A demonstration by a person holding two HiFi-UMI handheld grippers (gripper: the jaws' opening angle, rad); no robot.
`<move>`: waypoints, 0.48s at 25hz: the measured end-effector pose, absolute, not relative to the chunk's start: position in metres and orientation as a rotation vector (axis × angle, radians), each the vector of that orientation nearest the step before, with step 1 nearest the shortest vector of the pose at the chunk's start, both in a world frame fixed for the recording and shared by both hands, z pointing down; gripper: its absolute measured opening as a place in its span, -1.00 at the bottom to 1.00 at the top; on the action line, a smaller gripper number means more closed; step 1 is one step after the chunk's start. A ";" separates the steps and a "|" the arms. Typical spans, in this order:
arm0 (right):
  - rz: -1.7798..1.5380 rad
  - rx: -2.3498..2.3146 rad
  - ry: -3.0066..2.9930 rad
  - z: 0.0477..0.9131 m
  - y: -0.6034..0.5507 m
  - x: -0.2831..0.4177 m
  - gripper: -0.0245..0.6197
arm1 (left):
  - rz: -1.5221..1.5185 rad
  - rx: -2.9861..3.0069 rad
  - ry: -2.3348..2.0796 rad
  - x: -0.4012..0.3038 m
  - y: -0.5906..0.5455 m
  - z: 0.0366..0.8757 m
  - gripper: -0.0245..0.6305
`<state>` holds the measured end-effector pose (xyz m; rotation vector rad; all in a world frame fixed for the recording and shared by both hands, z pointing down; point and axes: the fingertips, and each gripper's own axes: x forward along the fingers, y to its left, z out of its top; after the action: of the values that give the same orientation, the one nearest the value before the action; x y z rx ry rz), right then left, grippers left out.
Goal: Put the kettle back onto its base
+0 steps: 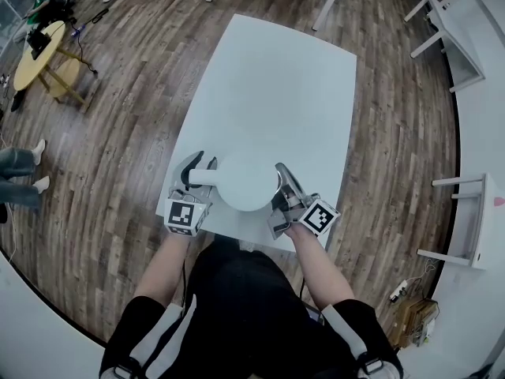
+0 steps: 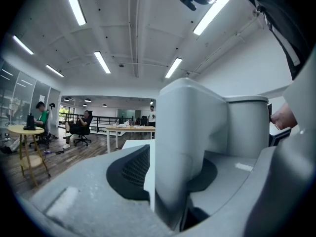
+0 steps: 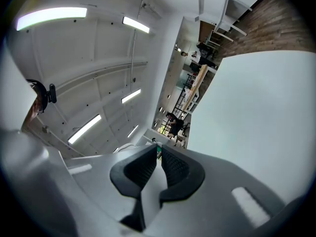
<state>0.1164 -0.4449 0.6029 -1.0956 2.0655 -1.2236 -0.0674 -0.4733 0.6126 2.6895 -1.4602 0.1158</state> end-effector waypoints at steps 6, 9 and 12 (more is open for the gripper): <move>-1.193 -1.095 2.071 0.596 -0.432 0.135 -0.84 | 0.207 2.599 -1.503 -0.077 -0.462 0.627 -0.44; -1.167 -1.084 2.085 0.590 -0.422 0.141 -0.84 | 0.223 2.557 -1.542 -0.087 -0.449 0.628 -0.44; -1.132 -1.074 2.112 0.583 -0.409 0.148 -0.84 | 0.190 2.505 -1.595 -0.095 -0.433 0.622 -0.44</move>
<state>0.1477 -0.4093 0.5828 -1.0736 2.1121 -1.1317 -0.0955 -0.4326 0.6216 2.5054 -1.5946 0.1900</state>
